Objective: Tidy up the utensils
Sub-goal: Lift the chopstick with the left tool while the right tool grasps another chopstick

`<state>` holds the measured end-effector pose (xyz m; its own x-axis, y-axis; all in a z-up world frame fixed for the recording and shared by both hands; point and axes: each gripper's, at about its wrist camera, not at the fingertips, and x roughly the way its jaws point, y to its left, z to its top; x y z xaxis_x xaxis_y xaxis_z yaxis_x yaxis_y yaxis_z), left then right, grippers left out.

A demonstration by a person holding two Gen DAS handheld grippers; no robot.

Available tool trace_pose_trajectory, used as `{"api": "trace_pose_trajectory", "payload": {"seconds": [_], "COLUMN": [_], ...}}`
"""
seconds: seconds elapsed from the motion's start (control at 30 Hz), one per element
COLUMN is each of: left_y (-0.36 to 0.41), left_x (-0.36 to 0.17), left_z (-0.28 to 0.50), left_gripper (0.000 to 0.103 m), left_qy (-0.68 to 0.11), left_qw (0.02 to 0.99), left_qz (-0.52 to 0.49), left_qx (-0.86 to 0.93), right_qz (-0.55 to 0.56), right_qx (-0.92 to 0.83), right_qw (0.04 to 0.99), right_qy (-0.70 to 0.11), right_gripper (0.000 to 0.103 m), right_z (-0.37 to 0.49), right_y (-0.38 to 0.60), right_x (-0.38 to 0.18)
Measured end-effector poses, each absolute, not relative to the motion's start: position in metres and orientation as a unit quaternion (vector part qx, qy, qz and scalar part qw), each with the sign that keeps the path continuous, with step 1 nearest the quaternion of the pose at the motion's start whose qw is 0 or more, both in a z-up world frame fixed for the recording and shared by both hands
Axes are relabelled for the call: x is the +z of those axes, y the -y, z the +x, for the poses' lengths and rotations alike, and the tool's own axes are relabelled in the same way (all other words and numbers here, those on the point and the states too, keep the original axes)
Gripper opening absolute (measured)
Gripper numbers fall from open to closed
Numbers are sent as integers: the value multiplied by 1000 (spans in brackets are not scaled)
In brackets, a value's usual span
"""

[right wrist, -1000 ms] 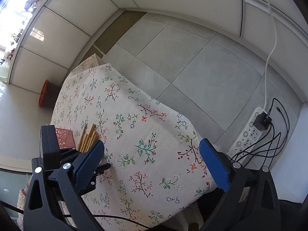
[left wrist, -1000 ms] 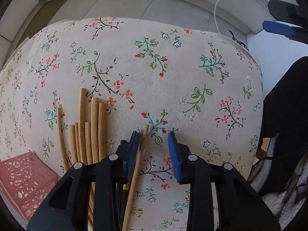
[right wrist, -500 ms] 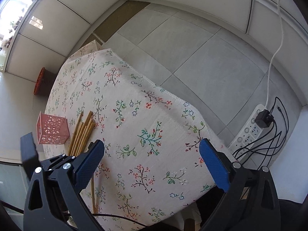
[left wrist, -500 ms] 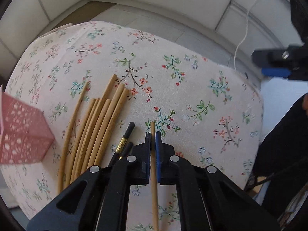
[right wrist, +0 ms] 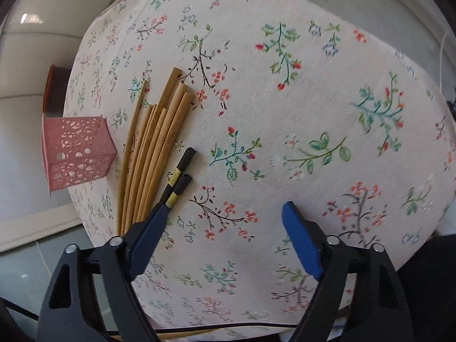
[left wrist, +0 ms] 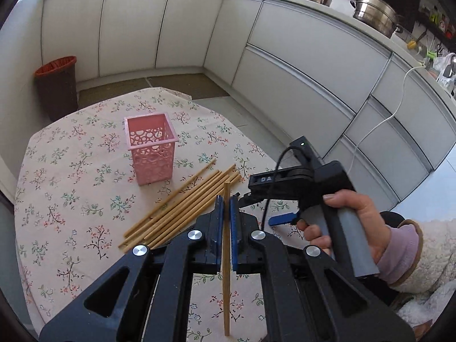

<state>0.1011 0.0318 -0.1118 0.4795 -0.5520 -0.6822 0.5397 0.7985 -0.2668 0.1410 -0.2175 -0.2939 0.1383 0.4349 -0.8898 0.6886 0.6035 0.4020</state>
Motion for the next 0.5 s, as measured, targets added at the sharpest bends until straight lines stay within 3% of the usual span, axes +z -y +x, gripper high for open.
{"api": "trace_pose_trajectory", "payload": {"seconds": [0.13,0.27,0.43,0.5], "left_y": [-50,-62,-63,-63], "left_x": [-97,-89,-86,-84], "left_z": [93,89,85,85], "left_gripper": [4,4,4,4], "left_qy": [-374,-358,-344,-341], "left_qw": [869,875,876,875], "left_qz": [-19,-26,-27,-29], "left_qx": [-324,-324,-336,-342], "right_qz": [418,409,446,439], "right_qx": [-127,-156,-163,-167], "right_qw": [631,661,629,633], "right_qy": [-641,-610,-616,-616], "right_gripper": [59,56,40,39], "right_z": [152,168,188,196], "right_y": [207,230,254,252], "right_x": [-286,-274,-291,-292]}}
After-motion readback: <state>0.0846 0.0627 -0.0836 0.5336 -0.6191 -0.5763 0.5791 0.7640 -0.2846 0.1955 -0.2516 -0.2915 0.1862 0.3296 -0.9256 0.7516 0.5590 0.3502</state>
